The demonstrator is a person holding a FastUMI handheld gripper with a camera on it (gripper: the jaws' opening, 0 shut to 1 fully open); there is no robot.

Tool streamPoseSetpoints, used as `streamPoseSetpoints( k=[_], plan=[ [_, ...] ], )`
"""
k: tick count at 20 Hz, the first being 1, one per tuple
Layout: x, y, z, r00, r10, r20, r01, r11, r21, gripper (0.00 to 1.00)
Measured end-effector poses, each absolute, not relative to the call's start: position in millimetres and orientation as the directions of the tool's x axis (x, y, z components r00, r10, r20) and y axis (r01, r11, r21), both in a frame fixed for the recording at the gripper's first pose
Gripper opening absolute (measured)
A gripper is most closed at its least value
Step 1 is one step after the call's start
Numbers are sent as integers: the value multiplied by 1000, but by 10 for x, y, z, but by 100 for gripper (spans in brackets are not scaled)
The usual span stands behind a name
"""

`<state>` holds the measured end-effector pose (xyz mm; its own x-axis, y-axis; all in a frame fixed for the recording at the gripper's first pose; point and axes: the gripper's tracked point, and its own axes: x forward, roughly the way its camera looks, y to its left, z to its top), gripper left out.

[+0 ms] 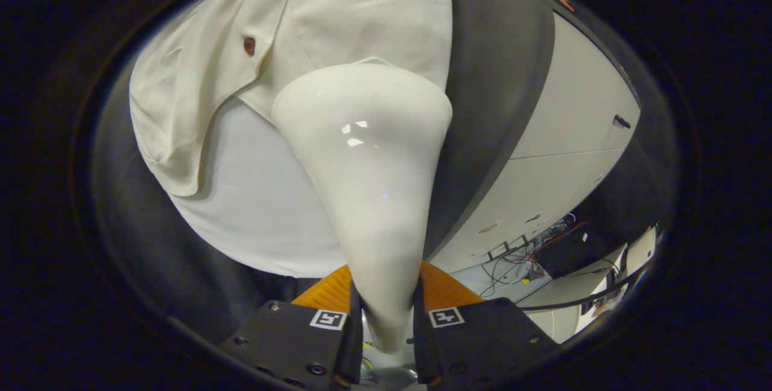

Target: Iron the clothes twice with a garment steamer, once on the left side and once on the right side.

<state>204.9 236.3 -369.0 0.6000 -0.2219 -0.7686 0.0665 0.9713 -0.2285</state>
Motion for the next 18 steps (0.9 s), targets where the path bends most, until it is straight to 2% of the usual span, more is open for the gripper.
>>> streamPoseSetpoints(
  k=[7,12,18],
  plan=[
    [1803,2404,-3458,636,-233,-735,89,969,-230,35],
    [1445,2448,-3082,663,-219,-716,39,965,-259,35],
    [1180,2451,-2565,713,-232,-662,79,964,-252,35]
  ],
)
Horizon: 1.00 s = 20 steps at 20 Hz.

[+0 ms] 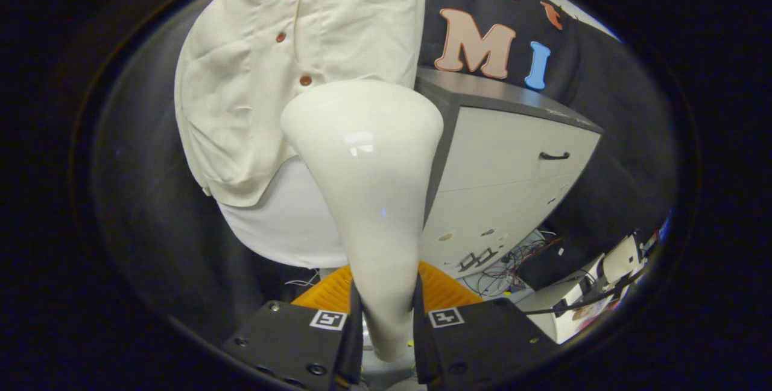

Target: Iron the clothes twice with a garment steamer, once on the left side and once on the right side.

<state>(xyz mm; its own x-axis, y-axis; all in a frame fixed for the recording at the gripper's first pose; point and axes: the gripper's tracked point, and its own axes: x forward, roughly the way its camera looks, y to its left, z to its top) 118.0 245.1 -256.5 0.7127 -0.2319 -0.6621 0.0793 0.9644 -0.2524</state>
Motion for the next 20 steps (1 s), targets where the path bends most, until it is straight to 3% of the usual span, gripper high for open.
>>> streamPoseSetpoints(
  k=[10,20],
  plan=[
    [1108,2638,-1866,797,-197,-571,73,970,-232,35],
    [697,2675,-692,912,-91,-400,27,986,-163,35]
  ],
)
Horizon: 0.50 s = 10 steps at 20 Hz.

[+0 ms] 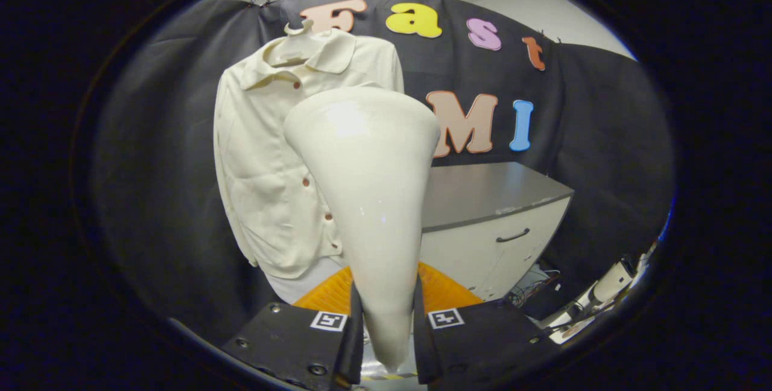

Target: Iron the clothes twice with a garment steamer, once on the left side and once on the right side.

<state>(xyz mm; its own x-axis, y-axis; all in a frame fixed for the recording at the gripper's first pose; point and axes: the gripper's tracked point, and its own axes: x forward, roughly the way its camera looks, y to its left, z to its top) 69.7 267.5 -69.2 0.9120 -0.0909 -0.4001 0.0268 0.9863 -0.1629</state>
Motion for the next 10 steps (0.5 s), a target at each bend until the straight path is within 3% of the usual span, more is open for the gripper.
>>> streamPoseSetpoints(
  k=[10],
  plan=[
    [171,2034,95,976,8,-218,-34,992,-118,34]
  ],
)
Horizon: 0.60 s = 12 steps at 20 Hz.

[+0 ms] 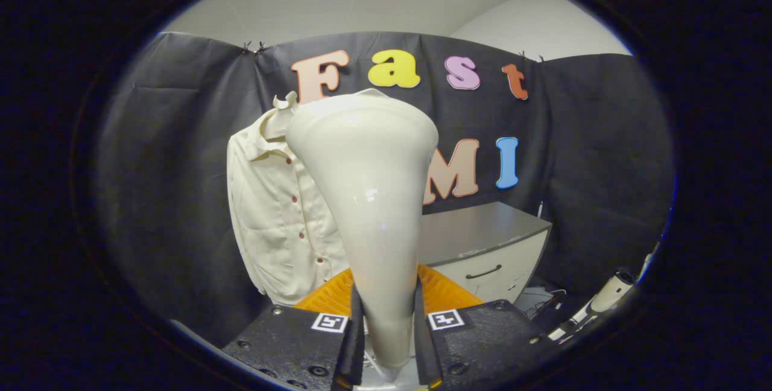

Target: Iron the clothes twice with a garment steamer, once on the left side and once on the right side.

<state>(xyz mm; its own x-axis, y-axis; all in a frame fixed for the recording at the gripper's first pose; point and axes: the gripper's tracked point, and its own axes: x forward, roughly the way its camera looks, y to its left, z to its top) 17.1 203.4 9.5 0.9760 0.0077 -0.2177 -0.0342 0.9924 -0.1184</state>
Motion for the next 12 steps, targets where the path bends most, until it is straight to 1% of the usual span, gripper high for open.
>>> streamPoseSetpoints(
  k=[4,12],
  plan=[
    [-1,1736,89,982,11,-191,-40,988,-147,34],
    [-183,1263,-204,979,37,-199,-61,992,-115,34]
  ],
)
